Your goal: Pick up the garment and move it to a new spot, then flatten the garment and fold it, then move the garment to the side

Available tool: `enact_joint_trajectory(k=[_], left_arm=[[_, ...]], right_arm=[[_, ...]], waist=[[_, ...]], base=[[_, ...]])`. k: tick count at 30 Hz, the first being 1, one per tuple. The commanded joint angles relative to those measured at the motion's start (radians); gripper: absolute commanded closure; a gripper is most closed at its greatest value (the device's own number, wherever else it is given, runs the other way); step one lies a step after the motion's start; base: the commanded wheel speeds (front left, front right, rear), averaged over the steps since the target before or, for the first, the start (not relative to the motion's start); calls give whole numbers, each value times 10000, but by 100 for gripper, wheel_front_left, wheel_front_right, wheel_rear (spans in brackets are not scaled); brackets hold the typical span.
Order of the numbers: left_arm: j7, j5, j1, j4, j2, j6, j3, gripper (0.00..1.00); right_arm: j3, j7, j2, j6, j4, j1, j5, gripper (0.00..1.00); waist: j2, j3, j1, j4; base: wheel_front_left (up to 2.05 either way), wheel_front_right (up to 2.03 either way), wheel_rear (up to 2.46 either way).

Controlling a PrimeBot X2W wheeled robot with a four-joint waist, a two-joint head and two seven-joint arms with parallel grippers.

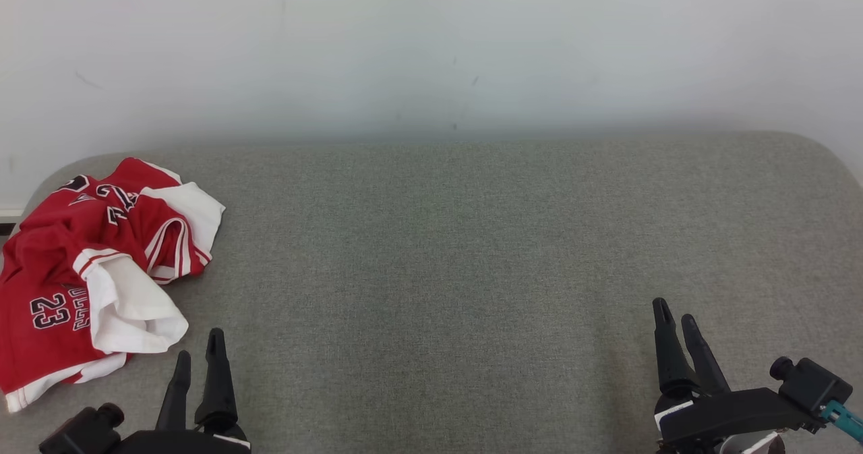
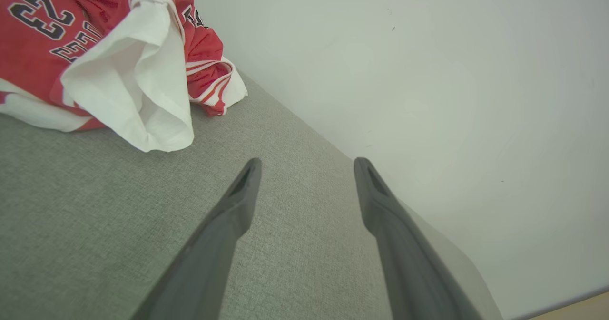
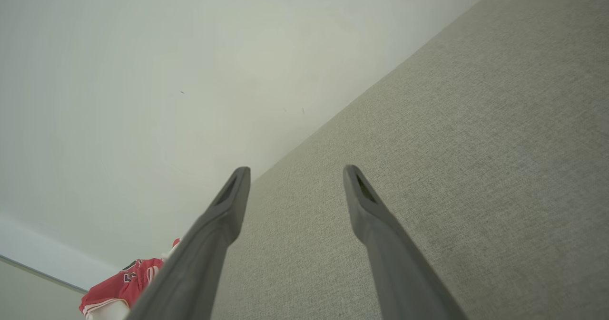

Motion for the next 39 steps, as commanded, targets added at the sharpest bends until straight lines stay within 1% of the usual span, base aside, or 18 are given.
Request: enact_joint_trajectory(k=[1, 10, 25, 39], left_arm=[[-102, 391, -36, -196, 105, 56, -66, 0], [-383, 1476, 108, -290, 223, 112, -207, 0], [-776, 3108, 282, -628, 339, 215, -490, 0], [-1123, 4277, 362, -723, 396, 66, -517, 0]], right_arm=[[41, -114, -36, -8, -142, -139, -436, 0], [76, -390, -26, -9, -27, -92, -1754, 0], [151, -787, -23, -12, 95, -98, -3489, 0], [243, -1134, -25, -14, 99, -46, -4903, 0]], waist=[[-1, -1, 0, 4], [-1, -22, 0, 11], [-1, -21, 0, 9], [-1, -65, 0, 26]], base=[[0, 0, 0], [0, 0, 0], [0, 0, 0], [0, 0, 0]])
